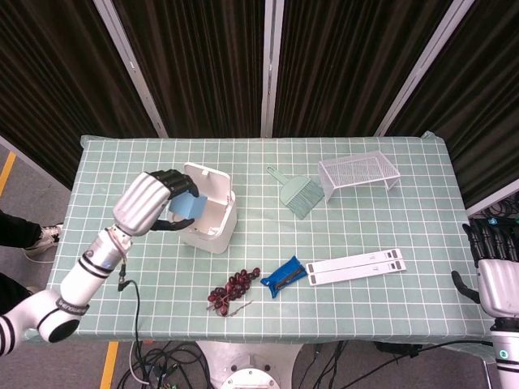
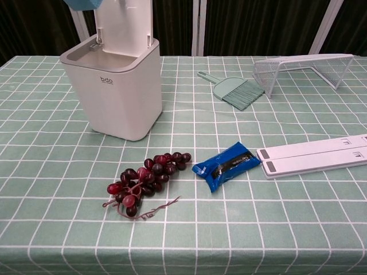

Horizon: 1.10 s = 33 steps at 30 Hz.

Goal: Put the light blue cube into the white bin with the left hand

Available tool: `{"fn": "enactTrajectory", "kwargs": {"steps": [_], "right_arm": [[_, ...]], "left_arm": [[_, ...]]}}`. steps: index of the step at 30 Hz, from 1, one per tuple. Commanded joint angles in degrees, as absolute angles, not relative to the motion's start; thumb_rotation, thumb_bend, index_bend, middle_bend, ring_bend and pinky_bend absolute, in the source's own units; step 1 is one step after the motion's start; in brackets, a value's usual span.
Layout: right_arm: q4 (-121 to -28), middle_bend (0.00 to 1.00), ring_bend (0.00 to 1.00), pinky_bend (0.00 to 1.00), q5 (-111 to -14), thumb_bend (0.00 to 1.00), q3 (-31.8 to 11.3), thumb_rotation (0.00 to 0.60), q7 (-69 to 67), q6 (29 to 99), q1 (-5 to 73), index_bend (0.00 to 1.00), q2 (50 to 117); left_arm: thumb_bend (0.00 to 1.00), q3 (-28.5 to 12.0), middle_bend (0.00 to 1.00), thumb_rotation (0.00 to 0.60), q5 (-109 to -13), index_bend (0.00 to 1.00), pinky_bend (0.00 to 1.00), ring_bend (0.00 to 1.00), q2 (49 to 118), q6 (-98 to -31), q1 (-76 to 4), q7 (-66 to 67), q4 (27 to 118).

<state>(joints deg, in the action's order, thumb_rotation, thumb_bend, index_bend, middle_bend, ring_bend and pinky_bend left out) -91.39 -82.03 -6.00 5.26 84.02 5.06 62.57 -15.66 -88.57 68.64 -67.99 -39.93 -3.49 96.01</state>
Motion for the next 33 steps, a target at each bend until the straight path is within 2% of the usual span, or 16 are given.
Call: {"fn": "enactTrajectory", "kwargs": {"steps": [1,5,8,16,22,26,33], "right_arm": [[-91.0,0.00,0.00,0.00,-81.8,0.22,-6.0,0.600,4.9,83.7,5.1,0.00,62.7],[-90.7,0.00,0.00,0.00,-81.7,0.22,-6.1,0.600,4.6,83.7,5.2,0.00,62.7],[-90.5,0.00,0.00,0.00,-81.6,0.22,-6.2,0.600,4.4,83.8,5.1,0.00,62.8],[-90.3,0.00,0.00,0.00,-81.2,0.22,-6.2,0.600,4.6,83.4,5.3,0.00,63.2],[-90.0,0.00,0.00,0.00,-81.0,0.22,-6.3,0.600,4.0,83.6,5.2,0.00,63.1],[-90.1,0.00,0.00,0.00,-81.4,0.22,-6.2,0.600,4.0,83.8,5.1,0.00,63.0],[-90.6,0.00,0.00,0.00,-82.8,0.22,-5.6,0.600,4.8,84.2,5.1,0.00,63.0]], "left_arm": [[0.25,-16.0,0.47,0.600,-87.0,0.53,0.60,0.41,71.0,-66.2,-41.7,-3.5,93.3],[0.25,-15.7,0.44,0.600,-85.8,0.50,0.58,0.38,72.8,-64.9,-42.8,-4.0,91.0],[0.22,-15.5,0.39,0.600,-85.3,0.42,0.54,0.34,73.8,-64.7,-43.2,-4.9,90.1],[0.02,-15.3,0.23,0.600,-85.2,0.19,0.43,0.22,75.6,-65.2,-44.2,-5.4,89.9],[0.00,-14.9,0.20,0.600,-84.9,0.16,0.37,0.17,74.5,-66.9,-43.0,-4.5,90.3],[0.00,-13.8,0.20,0.600,-84.8,0.16,0.34,0.17,70.8,-70.1,-39.7,-1.5,92.3],[0.00,-7.2,0.20,0.600,-84.3,0.16,0.28,0.17,63.9,-79.0,-28.0,3.9,96.1]]}}
